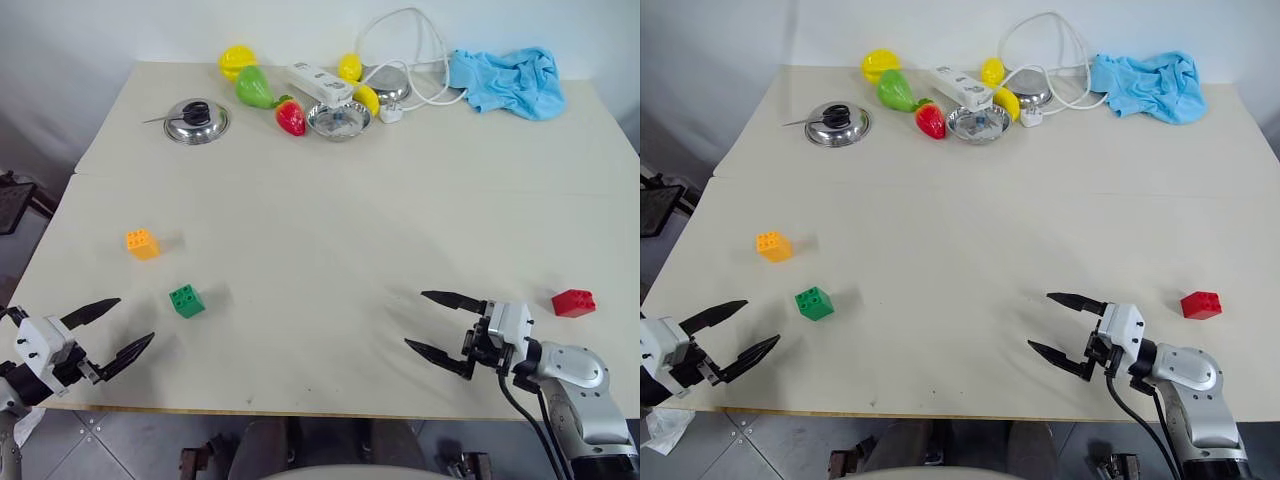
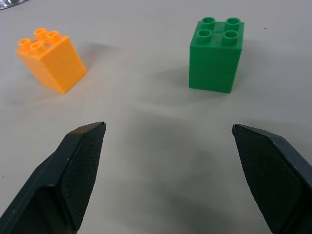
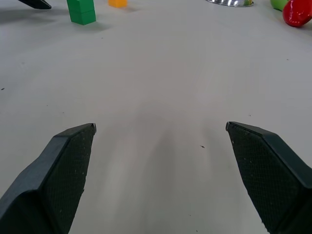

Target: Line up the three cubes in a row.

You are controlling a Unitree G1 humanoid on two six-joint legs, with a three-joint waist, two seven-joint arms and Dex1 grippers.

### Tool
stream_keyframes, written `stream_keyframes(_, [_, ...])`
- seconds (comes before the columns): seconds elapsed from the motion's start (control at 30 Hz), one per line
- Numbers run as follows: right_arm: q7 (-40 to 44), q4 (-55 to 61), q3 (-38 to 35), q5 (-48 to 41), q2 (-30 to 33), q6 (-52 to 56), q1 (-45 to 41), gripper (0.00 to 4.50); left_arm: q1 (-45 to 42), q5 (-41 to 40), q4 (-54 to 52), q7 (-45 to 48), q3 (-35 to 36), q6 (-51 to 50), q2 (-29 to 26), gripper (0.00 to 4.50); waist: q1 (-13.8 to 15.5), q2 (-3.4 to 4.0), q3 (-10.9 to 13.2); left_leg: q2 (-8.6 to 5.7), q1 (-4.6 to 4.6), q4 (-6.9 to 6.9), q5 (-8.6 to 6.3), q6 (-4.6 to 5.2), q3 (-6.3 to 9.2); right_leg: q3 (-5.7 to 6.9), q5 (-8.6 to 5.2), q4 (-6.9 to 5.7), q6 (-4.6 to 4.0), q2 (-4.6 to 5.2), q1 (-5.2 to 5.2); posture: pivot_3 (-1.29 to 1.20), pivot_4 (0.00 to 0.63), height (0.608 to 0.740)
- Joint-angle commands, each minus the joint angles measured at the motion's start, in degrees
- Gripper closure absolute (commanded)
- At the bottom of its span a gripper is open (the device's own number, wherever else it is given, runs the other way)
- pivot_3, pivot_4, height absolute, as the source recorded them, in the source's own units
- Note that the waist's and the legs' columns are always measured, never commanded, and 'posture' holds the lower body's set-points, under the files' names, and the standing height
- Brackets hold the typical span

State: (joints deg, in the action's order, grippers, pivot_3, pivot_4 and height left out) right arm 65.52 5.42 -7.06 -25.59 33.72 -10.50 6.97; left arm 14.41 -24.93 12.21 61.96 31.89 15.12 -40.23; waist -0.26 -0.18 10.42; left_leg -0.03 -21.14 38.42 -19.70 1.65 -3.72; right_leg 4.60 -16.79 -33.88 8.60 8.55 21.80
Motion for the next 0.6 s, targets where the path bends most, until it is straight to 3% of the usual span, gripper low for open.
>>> stream_keyframes(0.03, [0.1,1.3,-1.3,-0.6,0.8,-1.4,0.2,0.00,-0.1,-1.6,0.1,0.1,0.8,-0.4,-0.4,0.12,0.0,0.00,0.0,0.00,0.00,0.00,0.00,0.00,0.00,0.00,0.00,0.00,0.00,0.00,0.00,0.00,0.150,0.740])
stream_keyframes(0.2, [-4.1,3.6,-4.6,-2.5,-0.1,-0.3,0.7,0.00,0.2,-14.9,-15.0,-1.1,1.5,-19.1,-2.9,0.12,0.0,-0.03,0.0,0.02,-0.03,0.06,0.00,0.00,0.02,-0.01,0.00,-0.04,0.00,0.00,0.00,0.00,0.150,0.740])
stream_keyframes(0.3, [-9.5,8.4,-9.1,-6.5,-0.7,3.7,3.1,0.00,-3.5,-20.7,-27.1,-5.1,-3.1,-29.2,-4.3,0.12,0.4,0.07,0.0,0.02,-0.06,0.26,-0.04,-0.01,0.19,0.02,0.00,-0.07,0.00,0.06,-0.12,0.00,0.150,0.740])
stream_keyframes(0.43, [-17.1,15.6,-17.0,-10.6,-1.8,7.3,8.3,0.00,-12.0,-19.3,-34.9,-8.0,-15.2,-35.8,-3.4,0.12,1.0,0.40,-0.1,-0.09,-0.04,0.45,-0.09,-0.02,0.39,-0.02,0.01,-0.06,-0.01,0.08,-0.31,0.00,0.150,0.740])
stream_keyframes(0.5, [-22.5,18.2,-25.4,-12.7,-3.3,8.0,12.4,0.00,-17.3,-15.8,-35.8,-9.4,-22.8,-37.4,-1.3,0.12,1.1,0.47,-0.2,-0.09,-0.04,0.44,-0.09,-0.02,0.32,0.01,0.01,-0.08,0.00,-0.03,-0.29,0.00,0.150,0.740])
stream_keyframes(0.6, [-28.4,20.9,-34.7,-14.4,-6.3,8.4,18.4,0.00,-20.9,-15.2,-37.1,-12.9,-27.3,-42.5,-0.1,0.12,1.3,0.49,-0.2,-0.07,-0.04,0.43,-0.08,-0.02,0.17,-0.02,0.01,-0.11,0.00,-0.14,-0.23,0.00,0.150,0.740])
